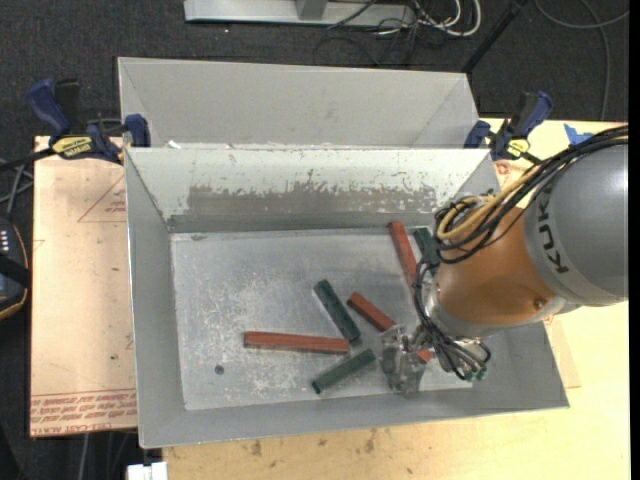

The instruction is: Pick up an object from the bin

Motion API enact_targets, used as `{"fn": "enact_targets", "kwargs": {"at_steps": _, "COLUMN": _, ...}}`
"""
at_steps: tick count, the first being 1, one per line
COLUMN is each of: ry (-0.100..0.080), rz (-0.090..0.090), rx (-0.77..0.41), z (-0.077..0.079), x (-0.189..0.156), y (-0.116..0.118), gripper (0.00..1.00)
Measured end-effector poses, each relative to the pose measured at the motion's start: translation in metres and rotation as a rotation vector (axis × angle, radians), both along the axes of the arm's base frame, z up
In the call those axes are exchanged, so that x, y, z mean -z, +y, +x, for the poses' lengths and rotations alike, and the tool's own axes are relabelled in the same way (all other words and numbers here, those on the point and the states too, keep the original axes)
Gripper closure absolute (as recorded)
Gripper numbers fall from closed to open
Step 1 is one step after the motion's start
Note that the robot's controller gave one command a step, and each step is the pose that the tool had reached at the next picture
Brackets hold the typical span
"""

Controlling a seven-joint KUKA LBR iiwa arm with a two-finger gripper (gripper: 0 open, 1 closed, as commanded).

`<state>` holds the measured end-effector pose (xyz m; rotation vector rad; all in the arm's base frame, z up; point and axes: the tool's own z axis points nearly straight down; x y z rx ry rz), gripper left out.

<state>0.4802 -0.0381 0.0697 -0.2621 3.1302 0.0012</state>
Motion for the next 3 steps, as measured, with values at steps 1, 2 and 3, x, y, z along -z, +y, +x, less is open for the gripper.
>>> {"fn": "enact_targets", "kwargs": {"at_steps": 1, "ry": 0.003, "rz": 0.001, "rx": -0.009, "z": 0.002, "x": -0.001, "y": -0.001, "gripper": 1.00}}
{"fn": "enact_targets", "kwargs": {"at_steps": 2, "ry": -0.001, "rz": 0.000, "rx": -0.116, "z": 0.003, "x": -0.046, "y": -0.001, "gripper": 0.00}}
{"fn": "enact_targets", "kwargs": {"at_steps": 3, "ry": -0.001, "rz": 0.000, "rx": -0.117, "z": 0.003, "x": -0.046, "y": -0.001, "gripper": 0.00}}
